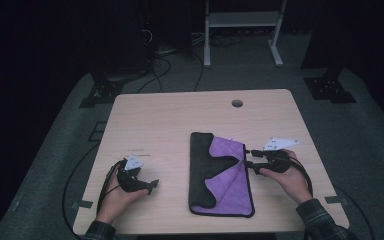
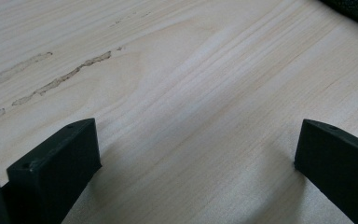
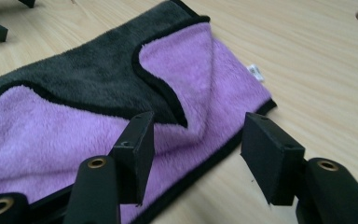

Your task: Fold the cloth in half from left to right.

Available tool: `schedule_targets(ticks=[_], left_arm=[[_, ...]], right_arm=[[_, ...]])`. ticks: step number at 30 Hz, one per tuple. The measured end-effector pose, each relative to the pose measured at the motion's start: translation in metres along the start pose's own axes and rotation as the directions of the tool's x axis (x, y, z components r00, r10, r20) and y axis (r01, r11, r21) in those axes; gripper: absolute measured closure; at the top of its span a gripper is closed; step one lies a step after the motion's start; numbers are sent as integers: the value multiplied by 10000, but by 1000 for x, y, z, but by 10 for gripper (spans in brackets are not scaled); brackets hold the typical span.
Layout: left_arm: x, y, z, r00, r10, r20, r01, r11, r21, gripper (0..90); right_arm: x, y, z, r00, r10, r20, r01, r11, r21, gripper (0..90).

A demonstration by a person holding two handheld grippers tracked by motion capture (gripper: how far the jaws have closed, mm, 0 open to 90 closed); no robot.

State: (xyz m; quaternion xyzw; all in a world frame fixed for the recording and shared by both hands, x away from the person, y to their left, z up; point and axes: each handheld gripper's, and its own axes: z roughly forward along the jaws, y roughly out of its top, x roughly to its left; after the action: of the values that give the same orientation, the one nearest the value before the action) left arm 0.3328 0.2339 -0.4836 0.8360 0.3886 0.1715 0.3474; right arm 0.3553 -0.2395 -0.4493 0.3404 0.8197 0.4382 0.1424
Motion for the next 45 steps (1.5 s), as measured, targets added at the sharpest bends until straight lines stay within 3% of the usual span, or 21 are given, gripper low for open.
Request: schedule_targets(ticks=[13, 26, 35, 45], left_arm=[[0, 0, 0, 10000, -2, -6, 2, 10000, -34, 0], [0, 0, 0, 10000, -2, -4, 2, 10000, -33, 0], [0, 0, 0, 10000, 19, 8, -19, 10000, -26, 0], [0, 1, 1, 10000, 38, 46, -38, 10000, -37, 0]], right_arm=[[11, 29, 22, 9981, -361, -495, 345, 9988, -334, 481], [21, 51, 52, 9939, -689, -863, 667, 9974, -281, 544], [26, 54, 77, 9922, -747, -997, 753, 9972, 23, 552], [36, 51, 106, 9869, -1169, -1114, 1237, 9907, 560, 554]])
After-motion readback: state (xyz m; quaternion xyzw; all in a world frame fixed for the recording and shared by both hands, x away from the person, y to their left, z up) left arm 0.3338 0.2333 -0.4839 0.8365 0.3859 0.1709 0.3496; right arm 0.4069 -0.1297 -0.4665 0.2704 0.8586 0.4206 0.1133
